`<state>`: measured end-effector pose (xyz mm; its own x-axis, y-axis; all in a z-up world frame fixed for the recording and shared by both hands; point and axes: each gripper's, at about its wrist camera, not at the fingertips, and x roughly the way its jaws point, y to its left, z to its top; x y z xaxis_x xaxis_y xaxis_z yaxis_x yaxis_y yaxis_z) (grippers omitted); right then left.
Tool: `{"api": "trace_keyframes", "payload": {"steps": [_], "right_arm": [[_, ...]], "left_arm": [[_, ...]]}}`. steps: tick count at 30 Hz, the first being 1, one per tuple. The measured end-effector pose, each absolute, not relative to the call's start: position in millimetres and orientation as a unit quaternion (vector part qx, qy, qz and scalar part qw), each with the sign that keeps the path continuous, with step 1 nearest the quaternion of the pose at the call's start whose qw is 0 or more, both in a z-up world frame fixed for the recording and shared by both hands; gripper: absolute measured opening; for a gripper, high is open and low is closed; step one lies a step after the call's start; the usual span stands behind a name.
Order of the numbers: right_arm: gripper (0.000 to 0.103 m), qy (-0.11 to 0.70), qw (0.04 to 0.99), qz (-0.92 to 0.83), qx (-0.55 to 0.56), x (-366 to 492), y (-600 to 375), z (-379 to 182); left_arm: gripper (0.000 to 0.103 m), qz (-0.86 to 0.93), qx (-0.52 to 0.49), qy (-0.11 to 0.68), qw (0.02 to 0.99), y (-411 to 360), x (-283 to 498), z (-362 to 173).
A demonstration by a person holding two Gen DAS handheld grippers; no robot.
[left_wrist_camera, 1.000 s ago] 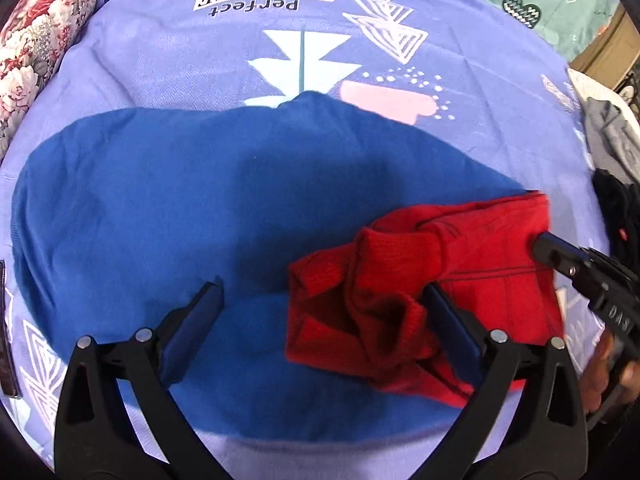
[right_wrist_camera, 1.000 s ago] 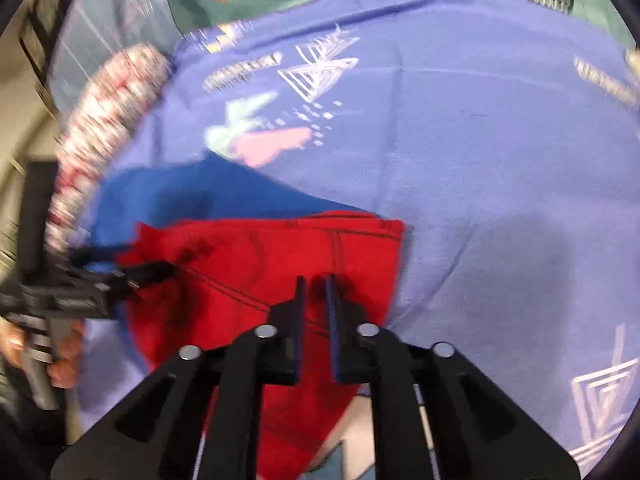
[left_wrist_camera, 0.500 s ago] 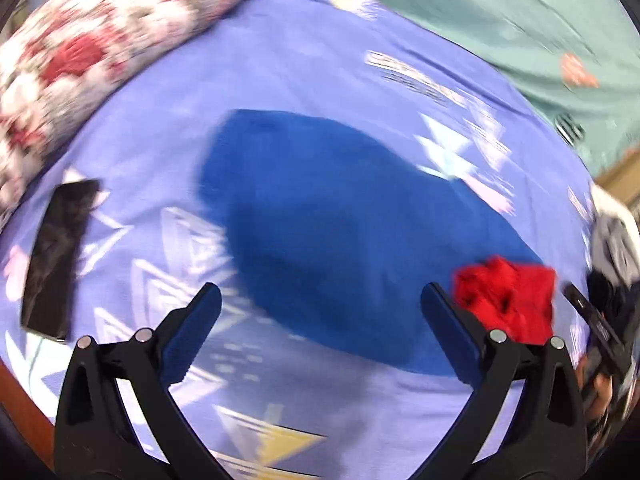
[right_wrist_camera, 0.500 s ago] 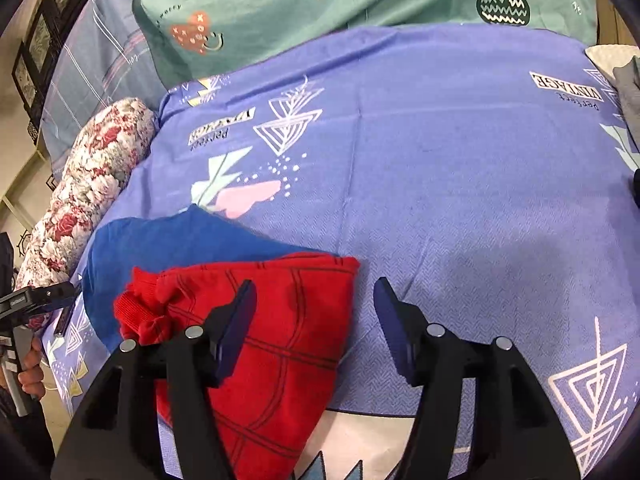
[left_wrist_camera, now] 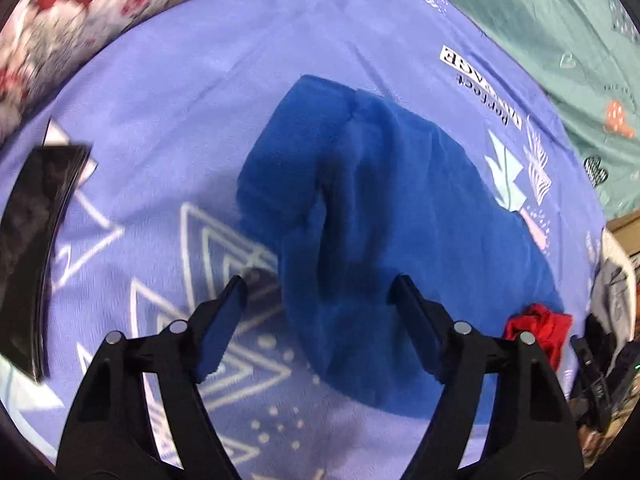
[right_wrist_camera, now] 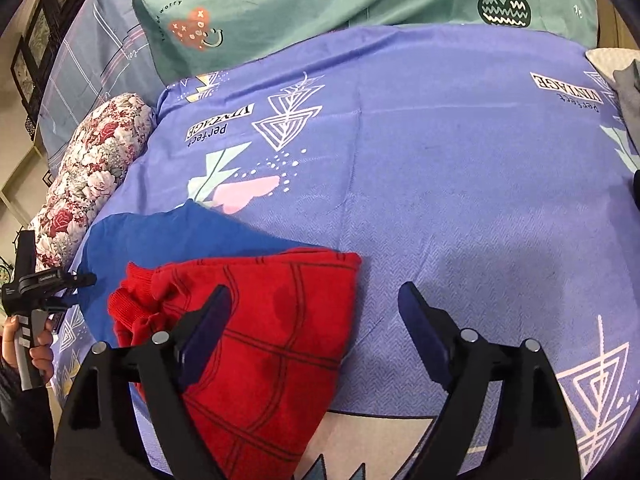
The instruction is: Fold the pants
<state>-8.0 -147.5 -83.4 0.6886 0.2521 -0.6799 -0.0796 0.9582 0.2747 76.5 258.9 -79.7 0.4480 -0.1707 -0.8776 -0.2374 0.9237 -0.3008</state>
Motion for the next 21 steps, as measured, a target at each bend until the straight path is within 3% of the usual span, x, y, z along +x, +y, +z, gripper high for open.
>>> {"api": "trace_keyframes", "payload": {"steps": [7, 8, 13, 18, 21], "right_arm": [[0.085, 0.391, 0.909, 0.083, 0.116, -3.8, -149.9, -87.9], [0.085, 0.394, 0.907, 0.085, 0.121, -3.4, -149.9, -88.5], [0.085, 0.384, 0.911, 0.087, 0.119, -6.7, -150.3, -85.2], [0.085, 0.372, 0.915, 0.089, 0.130, -11.6, -154.2, -80.0], [0.085, 0.365, 0.916, 0.094, 0.138, -14.1, -156.4, -76.6]], "left_arm": [[0.075, 0.018, -0.197, 0.526, 0.827, 257.8, 107.8, -75.7], [0.065, 0.023, -0.185, 0.525, 0.830, 256.1, 112.6, -73.9], [0.040, 0.024, -0.138, 0.524, 0.840, 235.0, 119.2, -68.9], [0.034, 0.028, -0.114, 0.494, 0.861, 215.0, 101.2, -34.0], [0.034, -0.022, -0.083, 0.445, 0.891, 183.5, 79.1, 18.7]]}}
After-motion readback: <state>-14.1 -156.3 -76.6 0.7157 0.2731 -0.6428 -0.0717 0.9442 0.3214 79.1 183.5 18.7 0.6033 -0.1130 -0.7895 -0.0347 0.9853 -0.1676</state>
